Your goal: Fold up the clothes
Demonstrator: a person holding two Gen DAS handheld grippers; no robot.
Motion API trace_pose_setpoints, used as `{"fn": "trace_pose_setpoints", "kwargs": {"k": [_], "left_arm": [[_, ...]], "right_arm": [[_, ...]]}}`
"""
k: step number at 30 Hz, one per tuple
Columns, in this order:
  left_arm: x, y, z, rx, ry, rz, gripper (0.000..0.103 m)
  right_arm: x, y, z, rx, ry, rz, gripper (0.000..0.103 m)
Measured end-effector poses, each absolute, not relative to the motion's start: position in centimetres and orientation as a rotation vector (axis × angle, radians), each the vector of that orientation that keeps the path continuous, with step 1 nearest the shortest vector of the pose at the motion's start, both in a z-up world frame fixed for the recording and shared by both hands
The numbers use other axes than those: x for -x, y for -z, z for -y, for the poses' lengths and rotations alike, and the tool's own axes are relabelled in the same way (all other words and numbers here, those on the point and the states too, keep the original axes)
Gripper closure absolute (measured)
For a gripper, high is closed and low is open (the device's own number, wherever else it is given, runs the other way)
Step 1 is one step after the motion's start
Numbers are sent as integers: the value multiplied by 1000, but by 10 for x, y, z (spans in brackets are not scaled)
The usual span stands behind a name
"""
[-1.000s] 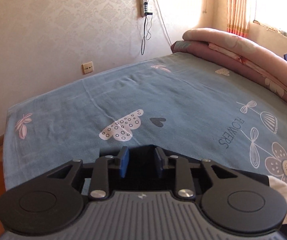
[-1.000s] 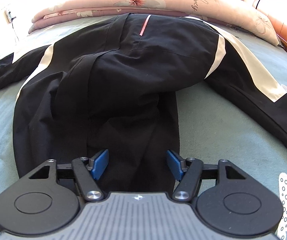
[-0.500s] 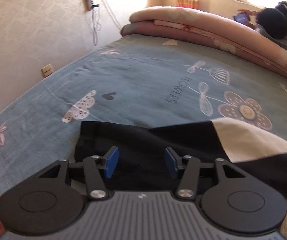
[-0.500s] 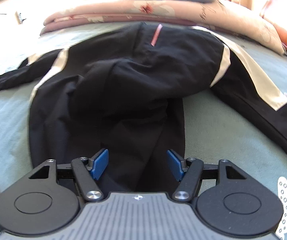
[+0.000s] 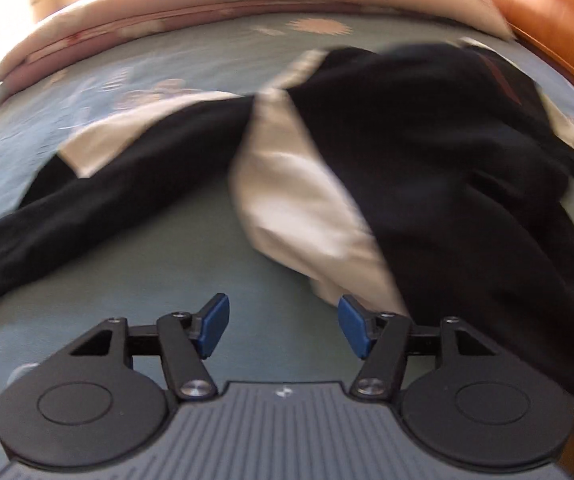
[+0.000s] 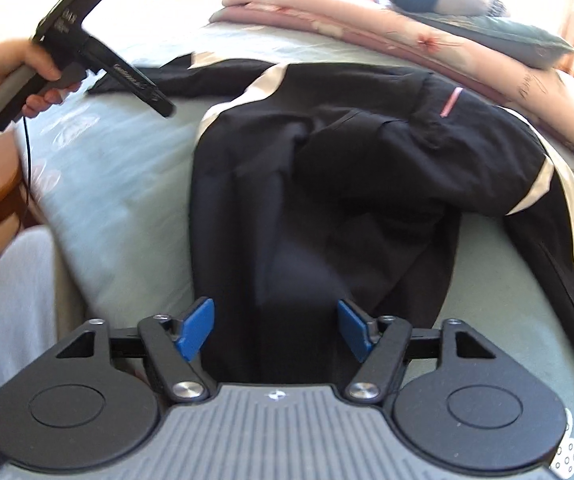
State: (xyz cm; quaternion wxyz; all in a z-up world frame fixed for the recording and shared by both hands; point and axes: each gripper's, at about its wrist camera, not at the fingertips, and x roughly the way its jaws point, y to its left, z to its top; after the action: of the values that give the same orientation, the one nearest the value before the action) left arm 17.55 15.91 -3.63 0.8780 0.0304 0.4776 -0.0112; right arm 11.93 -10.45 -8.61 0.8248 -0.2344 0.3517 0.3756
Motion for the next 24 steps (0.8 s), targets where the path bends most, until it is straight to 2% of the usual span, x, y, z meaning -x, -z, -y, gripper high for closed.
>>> {"fn": "trace_pose_setpoints", "kwargs": {"k": [5,12,13,14,16,18,20,24], "left_arm": [[-148,39,-108,-165,134,-992,36],[-128,40,-101,-169,139,-992,34],[-126,42,-103,-163,132,-995,34],[-125,43,-104,-155,126,-999,34],[-123,47,-108,-137,124,-1010,34],[-122,51,-109,-123,132,-1018,34],[-122,57,-109,-116,150,-1027,34],[-128,67,-102,-123,196,-1039,34]], "right_arm": [[-101,101,90,662,-819,-698,10],[-96,132,59,942,-780,-499,8],[-97,133,55,966,-764,-479,12],[-98,135,51,996,-749,-466,31],[-104,132,49,1006,-747,-480,59],[-111,128,47,1007,-749,-500,70],[-120,114,53,951,-758,-508,74],[-156,71,70,750,-769,-559,74]]}}
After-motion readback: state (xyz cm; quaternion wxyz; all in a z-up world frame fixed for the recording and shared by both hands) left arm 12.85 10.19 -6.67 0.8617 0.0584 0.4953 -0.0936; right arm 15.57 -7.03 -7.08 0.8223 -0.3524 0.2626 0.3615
